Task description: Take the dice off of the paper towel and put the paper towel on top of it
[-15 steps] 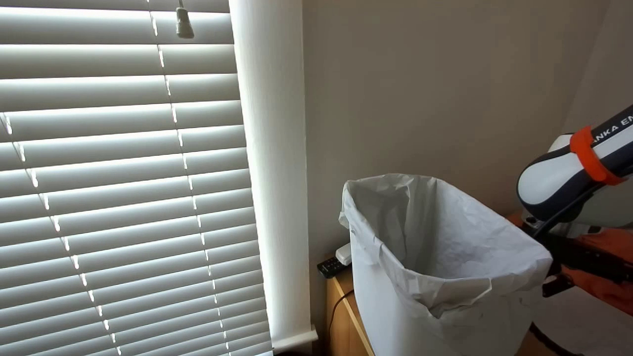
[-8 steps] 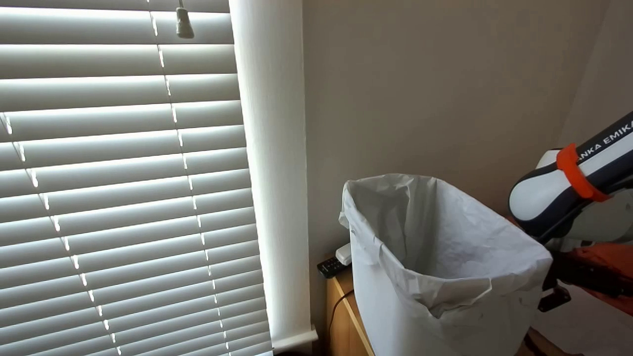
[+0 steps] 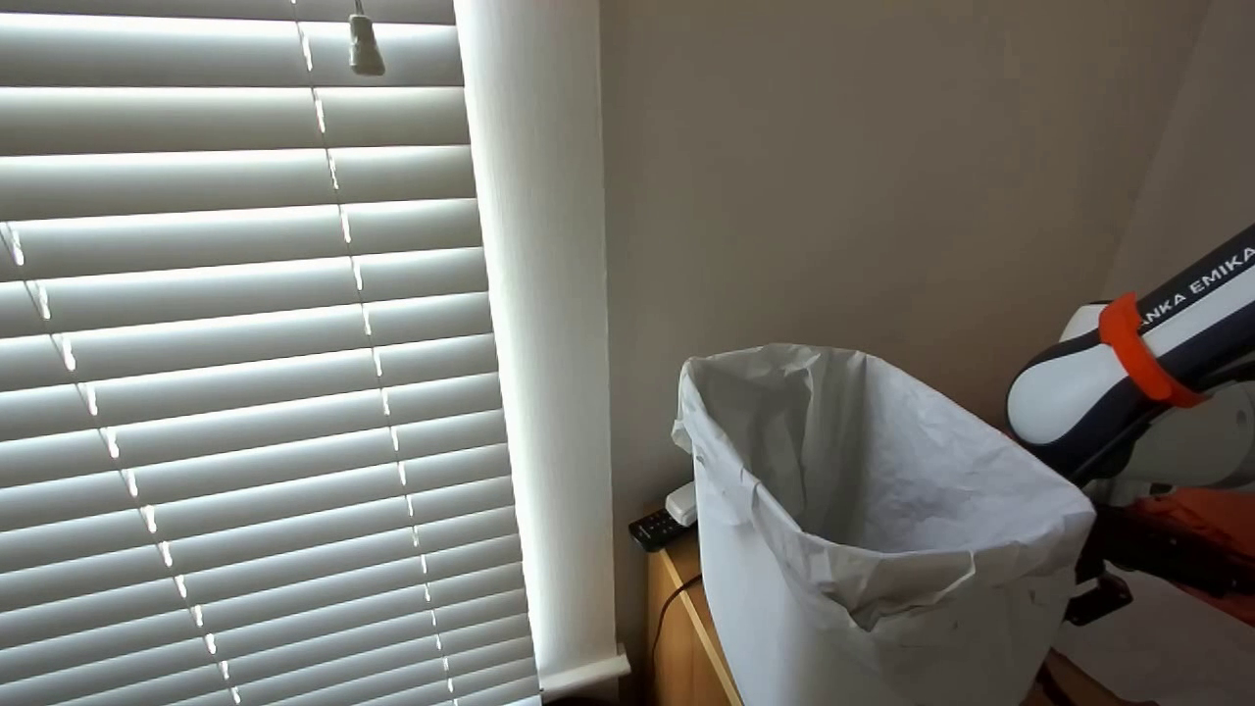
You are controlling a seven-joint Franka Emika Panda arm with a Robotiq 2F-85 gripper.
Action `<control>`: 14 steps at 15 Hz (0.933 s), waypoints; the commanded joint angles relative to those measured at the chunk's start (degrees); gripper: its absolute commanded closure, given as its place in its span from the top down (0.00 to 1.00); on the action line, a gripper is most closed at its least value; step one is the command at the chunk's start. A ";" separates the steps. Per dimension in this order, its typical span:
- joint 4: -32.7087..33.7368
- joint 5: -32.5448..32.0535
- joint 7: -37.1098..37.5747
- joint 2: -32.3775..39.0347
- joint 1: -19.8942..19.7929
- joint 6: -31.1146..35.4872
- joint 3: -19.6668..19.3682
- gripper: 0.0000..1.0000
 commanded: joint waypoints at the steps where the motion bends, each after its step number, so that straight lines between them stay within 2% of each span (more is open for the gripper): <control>1: -1.07 0.37 -0.63 -0.29 0.45 1.60 -0.36 0.51; 7: -1.45 -0.15 -0.11 -1.75 0.24 3.79 -1.53 0.96; 8: -1.22 -0.47 0.15 -1.47 0.26 4.32 -1.98 1.00; 11: -0.41 -1.04 0.48 -0.19 0.23 5.02 -3.07 1.00; 12: -0.19 -1.16 0.56 0.29 0.25 5.16 -3.35 0.96; 13: -0.06 -1.27 0.62 0.56 0.29 5.04 -3.59 0.86; 14: 0.04 -1.45 0.75 0.82 0.37 5.00 -3.85 0.71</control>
